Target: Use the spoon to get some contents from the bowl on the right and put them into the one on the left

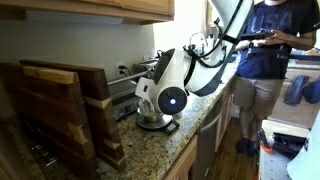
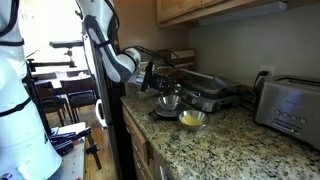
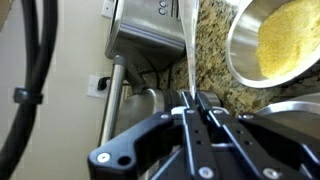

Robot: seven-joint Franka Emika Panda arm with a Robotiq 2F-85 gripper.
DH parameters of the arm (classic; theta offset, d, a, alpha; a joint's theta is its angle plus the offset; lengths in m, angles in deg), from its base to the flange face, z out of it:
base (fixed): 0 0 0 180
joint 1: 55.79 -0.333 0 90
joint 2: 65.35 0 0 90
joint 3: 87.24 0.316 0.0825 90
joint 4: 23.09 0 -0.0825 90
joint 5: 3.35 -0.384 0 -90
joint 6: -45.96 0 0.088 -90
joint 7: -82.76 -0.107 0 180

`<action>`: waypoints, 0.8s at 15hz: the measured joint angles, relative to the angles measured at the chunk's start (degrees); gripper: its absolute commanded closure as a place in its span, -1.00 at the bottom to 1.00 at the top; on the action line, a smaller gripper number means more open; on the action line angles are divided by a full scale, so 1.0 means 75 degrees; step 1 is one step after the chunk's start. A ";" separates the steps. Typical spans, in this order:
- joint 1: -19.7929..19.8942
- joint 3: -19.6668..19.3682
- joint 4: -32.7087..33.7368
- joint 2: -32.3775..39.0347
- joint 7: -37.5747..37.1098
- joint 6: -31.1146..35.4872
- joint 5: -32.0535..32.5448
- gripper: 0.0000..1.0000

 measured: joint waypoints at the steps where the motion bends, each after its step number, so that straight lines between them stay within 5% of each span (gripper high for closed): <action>1: 0.0000 0.0000 -0.0010 0.0000 -0.0066 -0.0045 0.0027 0.94; 12: 0.0000 0.0001 -0.0012 0.0000 -0.0243 -0.0102 -0.0023 0.94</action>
